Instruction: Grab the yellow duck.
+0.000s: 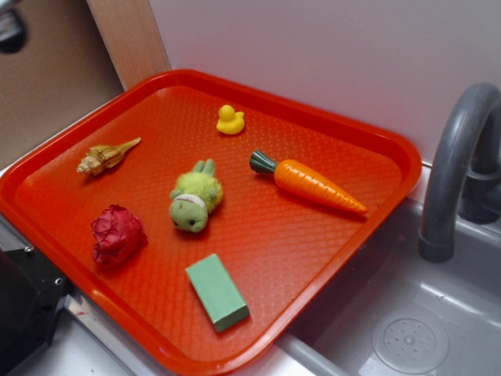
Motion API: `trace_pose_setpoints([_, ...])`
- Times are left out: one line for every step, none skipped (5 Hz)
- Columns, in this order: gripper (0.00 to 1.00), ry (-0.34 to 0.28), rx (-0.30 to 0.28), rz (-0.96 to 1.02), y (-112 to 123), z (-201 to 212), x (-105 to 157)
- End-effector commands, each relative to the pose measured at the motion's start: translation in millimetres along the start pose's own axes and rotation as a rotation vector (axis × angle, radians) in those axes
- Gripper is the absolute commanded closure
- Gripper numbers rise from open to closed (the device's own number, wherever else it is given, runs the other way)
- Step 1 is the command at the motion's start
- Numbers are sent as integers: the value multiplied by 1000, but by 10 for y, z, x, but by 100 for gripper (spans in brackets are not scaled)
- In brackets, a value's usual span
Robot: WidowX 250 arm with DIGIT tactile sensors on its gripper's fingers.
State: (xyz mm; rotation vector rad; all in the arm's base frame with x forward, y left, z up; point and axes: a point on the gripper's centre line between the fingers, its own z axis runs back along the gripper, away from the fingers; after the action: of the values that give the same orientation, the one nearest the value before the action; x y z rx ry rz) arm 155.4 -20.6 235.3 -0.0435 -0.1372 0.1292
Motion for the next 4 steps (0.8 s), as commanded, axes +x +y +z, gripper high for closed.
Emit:
trace_pose_setpoints([0, -122, 23, 42, -219, -66, 694])
trace_pose_setpoints([0, -201, 89, 55, -147, -142, 988])
trace_pose_setpoints([0, -198, 68, 27, -148, -299, 1183])
trace_pose_setpoints([0, -184, 94, 4, -198, -635, 1395])
